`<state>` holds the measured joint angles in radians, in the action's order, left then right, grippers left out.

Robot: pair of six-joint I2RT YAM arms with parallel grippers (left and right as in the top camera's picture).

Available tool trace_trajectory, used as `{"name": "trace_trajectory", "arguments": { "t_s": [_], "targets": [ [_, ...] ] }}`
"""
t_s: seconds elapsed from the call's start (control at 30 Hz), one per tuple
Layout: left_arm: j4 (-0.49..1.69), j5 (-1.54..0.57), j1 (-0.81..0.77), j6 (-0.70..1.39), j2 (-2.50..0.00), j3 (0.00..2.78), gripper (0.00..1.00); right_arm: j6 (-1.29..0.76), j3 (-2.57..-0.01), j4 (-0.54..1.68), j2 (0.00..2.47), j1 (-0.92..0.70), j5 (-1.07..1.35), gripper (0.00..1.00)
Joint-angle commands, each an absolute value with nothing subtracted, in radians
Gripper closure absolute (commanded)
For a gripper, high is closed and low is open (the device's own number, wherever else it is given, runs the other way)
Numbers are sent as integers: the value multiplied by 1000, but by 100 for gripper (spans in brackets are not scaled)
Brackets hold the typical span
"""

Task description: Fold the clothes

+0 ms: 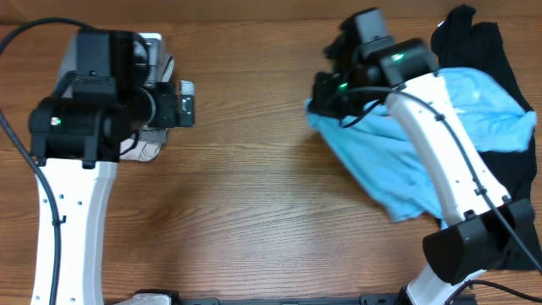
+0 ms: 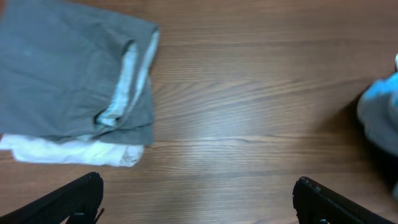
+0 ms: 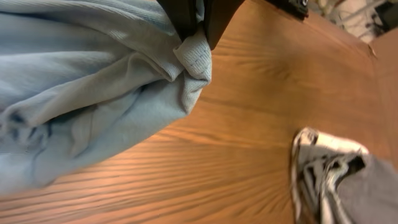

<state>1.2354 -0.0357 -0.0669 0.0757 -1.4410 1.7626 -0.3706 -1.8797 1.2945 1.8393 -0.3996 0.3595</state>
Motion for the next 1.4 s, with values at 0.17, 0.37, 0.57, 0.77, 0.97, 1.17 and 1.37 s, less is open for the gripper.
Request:
{"name": "trace_trajectory", "arguments": {
  "t_s": [0.17, 0.37, 0.57, 0.77, 0.97, 1.17, 1.37],
  "targets": [
    [1251, -27, 38, 56, -1438, 1793, 0, -443, -1862, 1272, 1850, -640, 347, 96],
    [1256, -27, 73, 56, -1438, 1793, 0, -451, -1862, 1256, 1872, -794, 348, 87],
    [1256, -27, 73, 56, -1438, 1793, 0, -479, -1862, 1277, 1872, -805, 306, 43],
    [1250, -171, 70, 14, -1444, 1792, 0, -496, -1862, 1376, 1872, -537, 205, 33],
    [1248, -289, -20, -68, -1557, 1792, 0, -472, -1857, 1439, 1872, -151, 152, 15],
    [1240, -289, -131, -76, -1699, 1792, 5, -437, -1760, 1400, 1874, 95, 89, 14],
    [1190, -290, -239, -76, -1806, 1792, 8, -353, -1494, 1242, 1874, 336, 190, 17]
  ]
}}
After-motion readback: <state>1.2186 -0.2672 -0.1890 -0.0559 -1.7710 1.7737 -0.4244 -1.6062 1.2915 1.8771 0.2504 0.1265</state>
